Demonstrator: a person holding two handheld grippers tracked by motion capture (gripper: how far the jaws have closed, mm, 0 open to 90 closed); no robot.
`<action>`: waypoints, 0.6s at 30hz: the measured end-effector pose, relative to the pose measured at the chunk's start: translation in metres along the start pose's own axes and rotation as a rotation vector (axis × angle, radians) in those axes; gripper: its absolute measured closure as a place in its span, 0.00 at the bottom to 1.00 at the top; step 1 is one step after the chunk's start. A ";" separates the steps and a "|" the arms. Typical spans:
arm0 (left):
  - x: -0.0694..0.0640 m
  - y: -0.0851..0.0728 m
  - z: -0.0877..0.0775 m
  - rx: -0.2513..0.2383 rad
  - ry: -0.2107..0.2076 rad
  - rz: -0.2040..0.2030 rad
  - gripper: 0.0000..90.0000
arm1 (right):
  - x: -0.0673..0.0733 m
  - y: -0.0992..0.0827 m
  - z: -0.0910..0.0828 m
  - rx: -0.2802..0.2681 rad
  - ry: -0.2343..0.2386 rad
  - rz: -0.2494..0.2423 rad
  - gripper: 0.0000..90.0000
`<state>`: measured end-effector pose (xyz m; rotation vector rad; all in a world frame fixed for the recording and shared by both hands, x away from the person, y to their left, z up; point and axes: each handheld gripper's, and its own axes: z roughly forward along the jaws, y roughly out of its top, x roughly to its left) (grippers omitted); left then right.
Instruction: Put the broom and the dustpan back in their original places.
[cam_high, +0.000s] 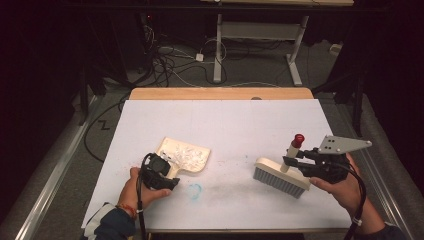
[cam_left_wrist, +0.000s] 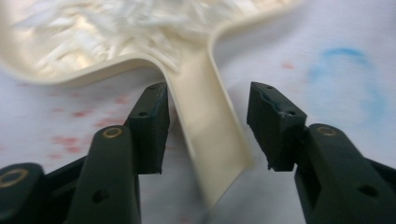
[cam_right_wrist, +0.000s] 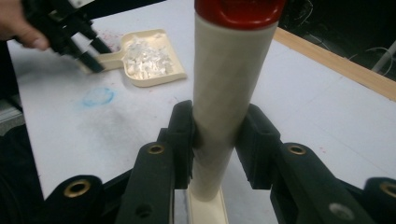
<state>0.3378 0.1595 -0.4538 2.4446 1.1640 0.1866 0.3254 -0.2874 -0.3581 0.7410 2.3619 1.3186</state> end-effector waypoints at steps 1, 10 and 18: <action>-0.006 -0.001 0.001 0.005 0.013 0.012 0.46 | -0.002 0.001 0.001 0.000 -0.006 0.004 0.75; -0.029 -0.017 -0.006 -0.065 0.022 0.174 0.41 | -0.040 0.012 0.025 -0.031 -0.143 0.097 0.67; -0.030 -0.028 -0.011 -0.146 0.020 0.224 0.42 | -0.069 0.018 0.070 0.035 -0.280 0.120 0.61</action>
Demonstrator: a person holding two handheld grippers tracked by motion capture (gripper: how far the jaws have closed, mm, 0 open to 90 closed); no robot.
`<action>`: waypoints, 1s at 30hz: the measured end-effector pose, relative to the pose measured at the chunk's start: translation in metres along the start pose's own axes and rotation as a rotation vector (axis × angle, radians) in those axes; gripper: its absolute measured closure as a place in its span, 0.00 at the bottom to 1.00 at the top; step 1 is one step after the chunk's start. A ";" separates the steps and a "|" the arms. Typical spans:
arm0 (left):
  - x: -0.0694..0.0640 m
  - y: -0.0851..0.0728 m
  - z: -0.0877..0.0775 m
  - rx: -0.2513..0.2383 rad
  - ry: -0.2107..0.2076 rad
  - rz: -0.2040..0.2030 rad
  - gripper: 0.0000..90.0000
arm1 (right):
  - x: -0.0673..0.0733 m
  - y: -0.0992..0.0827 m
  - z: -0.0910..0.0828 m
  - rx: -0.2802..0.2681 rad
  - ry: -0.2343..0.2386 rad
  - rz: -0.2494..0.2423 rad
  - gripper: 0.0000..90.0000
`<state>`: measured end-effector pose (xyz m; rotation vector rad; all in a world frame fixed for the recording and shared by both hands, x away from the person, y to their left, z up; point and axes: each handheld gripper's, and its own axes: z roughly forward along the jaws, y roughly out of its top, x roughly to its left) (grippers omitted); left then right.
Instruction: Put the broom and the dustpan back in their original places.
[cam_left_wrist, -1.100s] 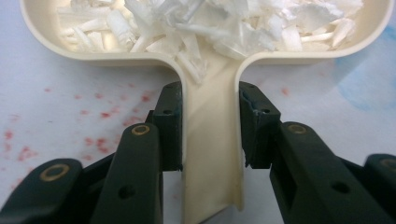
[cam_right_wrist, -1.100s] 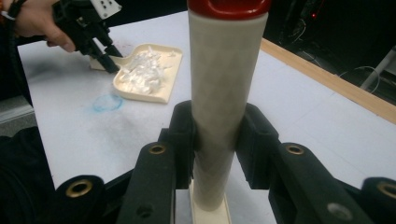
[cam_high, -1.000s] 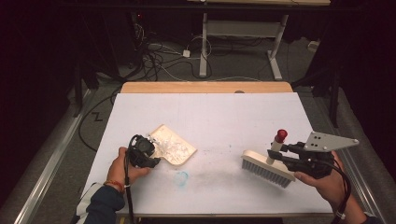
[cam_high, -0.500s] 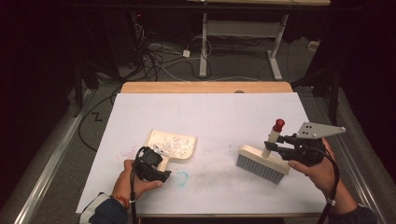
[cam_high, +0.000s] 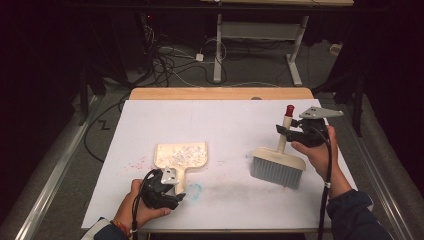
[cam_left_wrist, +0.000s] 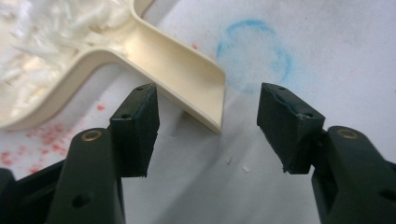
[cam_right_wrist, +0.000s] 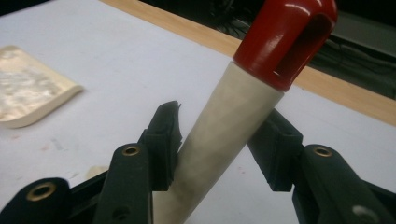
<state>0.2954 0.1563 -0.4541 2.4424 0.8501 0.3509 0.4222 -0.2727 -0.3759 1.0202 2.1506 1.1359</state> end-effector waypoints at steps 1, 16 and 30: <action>0.000 0.000 -0.002 -0.033 0.012 0.001 0.40 | -0.001 0.000 0.007 0.014 -0.018 -0.003 0.59; 0.017 -0.010 -0.011 -0.280 0.148 0.025 0.26 | 0.010 0.000 0.078 0.148 -0.122 -0.055 0.49; 0.018 -0.014 -0.010 -0.320 0.183 0.011 0.23 | 0.007 0.003 0.058 0.041 -0.160 -0.025 0.38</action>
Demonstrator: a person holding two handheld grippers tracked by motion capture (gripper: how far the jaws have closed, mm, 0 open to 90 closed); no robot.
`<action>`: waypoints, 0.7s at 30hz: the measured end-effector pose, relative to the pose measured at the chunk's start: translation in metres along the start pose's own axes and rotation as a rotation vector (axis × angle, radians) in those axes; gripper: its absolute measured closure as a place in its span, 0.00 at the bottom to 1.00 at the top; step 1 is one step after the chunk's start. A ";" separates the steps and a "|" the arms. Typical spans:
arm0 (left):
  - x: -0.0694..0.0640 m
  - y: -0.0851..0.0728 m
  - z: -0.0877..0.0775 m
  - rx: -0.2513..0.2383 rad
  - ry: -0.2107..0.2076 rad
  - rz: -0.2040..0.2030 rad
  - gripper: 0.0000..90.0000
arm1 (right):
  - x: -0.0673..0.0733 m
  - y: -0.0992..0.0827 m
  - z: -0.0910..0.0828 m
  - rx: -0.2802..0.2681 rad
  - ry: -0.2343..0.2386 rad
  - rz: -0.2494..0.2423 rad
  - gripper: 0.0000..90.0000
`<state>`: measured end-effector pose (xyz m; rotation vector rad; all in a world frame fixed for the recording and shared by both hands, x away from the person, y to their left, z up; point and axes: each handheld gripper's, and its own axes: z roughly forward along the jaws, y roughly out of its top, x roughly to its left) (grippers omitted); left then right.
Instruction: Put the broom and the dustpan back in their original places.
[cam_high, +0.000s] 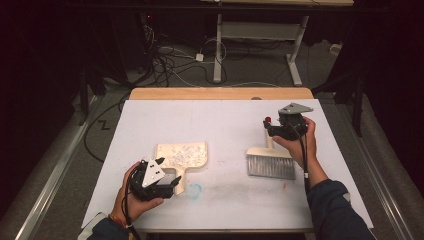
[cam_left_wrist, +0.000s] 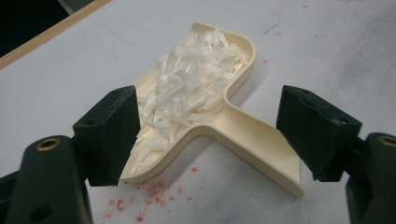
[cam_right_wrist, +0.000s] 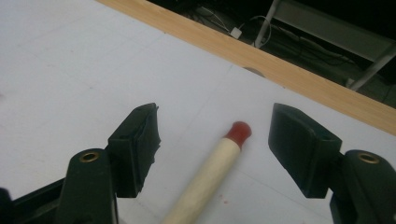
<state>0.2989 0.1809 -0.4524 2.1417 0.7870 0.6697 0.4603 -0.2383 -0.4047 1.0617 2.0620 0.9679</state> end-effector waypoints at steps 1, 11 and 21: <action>0.000 -0.001 0.000 -0.002 0.002 0.001 0.23 | 0.000 0.000 -0.003 -0.012 0.006 0.005 0.38; -0.004 -0.004 -0.002 -0.006 0.029 0.019 0.24 | 0.007 -0.001 -0.042 -0.117 0.054 0.008 0.37; -0.007 -0.007 -0.001 0.017 0.043 0.050 0.22 | 0.013 -0.016 -0.080 -0.197 0.048 -0.002 0.28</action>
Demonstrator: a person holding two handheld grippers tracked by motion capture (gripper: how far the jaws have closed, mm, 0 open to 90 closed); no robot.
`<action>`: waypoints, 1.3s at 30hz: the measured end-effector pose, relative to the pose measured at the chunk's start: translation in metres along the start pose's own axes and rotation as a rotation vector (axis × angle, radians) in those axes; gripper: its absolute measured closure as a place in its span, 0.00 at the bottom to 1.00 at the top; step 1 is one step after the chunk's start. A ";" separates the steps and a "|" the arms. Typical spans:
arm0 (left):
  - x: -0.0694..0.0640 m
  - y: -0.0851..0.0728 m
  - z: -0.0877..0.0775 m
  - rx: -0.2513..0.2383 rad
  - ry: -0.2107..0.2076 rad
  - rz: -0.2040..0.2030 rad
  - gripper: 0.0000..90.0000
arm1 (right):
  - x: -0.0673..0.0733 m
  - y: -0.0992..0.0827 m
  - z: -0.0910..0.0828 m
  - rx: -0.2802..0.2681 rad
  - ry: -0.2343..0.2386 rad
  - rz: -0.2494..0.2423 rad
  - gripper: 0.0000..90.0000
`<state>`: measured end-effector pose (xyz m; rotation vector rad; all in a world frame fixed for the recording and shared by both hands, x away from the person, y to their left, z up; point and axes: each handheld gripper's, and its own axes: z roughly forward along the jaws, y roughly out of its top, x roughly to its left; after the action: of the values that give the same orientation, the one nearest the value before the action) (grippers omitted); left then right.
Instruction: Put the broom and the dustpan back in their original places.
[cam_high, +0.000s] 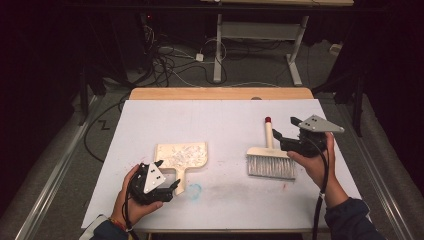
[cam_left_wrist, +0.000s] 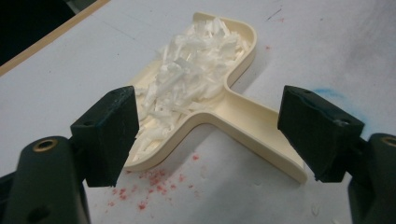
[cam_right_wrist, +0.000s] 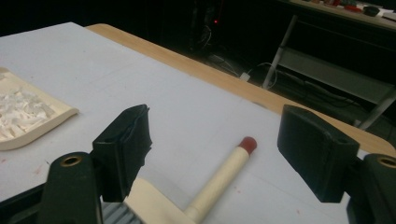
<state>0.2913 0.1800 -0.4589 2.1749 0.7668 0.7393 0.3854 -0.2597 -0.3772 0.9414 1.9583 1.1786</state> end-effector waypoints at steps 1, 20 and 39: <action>0.000 0.000 0.000 -0.001 -0.003 0.000 0.22 | 0.001 -0.002 -0.004 0.000 -0.004 -0.005 0.27; 0.000 -0.002 -0.002 0.003 0.011 0.003 0.20 | 0.007 -0.062 -0.063 -0.041 -0.022 -0.087 0.28; 0.003 -0.002 -0.007 -0.013 0.040 0.014 0.20 | 0.014 -0.096 -0.083 -0.022 -0.061 -0.074 0.28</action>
<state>0.2878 0.1860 -0.4554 2.1616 0.7665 0.7950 0.2870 -0.3170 -0.4357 0.8761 1.9119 1.1148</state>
